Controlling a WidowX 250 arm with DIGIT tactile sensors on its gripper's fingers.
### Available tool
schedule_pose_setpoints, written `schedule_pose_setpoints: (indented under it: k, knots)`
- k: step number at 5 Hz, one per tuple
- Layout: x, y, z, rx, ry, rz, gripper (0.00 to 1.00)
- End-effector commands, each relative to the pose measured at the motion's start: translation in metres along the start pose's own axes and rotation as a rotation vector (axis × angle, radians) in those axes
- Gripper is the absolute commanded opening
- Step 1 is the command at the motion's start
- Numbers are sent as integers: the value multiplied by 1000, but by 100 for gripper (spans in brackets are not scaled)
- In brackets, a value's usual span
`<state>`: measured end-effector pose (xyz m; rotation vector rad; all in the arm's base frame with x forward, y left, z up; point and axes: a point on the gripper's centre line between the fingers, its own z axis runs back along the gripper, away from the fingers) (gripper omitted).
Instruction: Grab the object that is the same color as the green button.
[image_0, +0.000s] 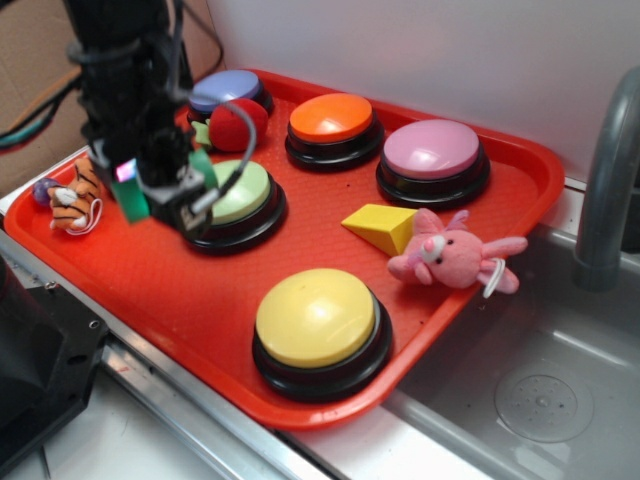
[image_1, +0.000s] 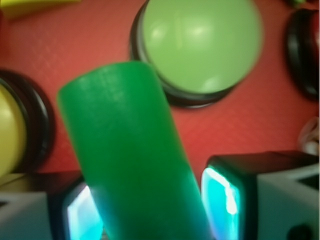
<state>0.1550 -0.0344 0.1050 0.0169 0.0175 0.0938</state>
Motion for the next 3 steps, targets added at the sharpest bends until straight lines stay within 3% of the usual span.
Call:
schedule_pose_setpoints:
  k: [1,3]
  knots:
    - [33,17,81,-8,9,32,0]
    - [26,49,100,11,-55,191,0]
